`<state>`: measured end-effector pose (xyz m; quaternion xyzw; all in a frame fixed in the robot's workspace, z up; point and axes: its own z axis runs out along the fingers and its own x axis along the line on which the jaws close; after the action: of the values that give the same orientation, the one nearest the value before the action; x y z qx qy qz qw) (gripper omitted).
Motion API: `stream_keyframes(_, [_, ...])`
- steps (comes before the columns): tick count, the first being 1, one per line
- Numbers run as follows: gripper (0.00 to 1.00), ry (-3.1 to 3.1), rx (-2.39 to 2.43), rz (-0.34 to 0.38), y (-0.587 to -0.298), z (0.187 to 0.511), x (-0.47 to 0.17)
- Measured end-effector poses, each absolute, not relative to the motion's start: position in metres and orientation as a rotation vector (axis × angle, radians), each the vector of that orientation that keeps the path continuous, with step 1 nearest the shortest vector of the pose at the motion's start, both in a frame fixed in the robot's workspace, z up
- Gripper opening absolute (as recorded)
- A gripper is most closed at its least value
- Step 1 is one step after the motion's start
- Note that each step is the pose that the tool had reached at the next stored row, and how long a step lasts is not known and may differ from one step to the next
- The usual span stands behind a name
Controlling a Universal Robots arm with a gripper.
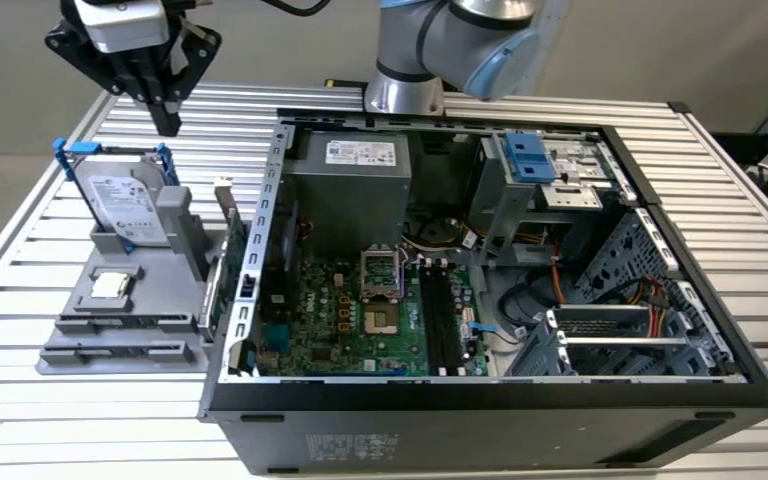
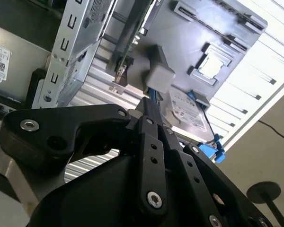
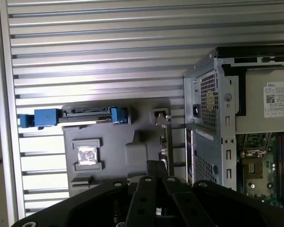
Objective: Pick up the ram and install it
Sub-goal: 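Reach for the ram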
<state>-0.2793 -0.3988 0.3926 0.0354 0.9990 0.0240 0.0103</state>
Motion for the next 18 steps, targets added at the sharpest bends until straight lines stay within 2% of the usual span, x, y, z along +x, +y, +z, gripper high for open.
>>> stream_keyframes(18, [0.00, 3.118, 0.110, 0.075, -0.399, 0.393, -0.301])
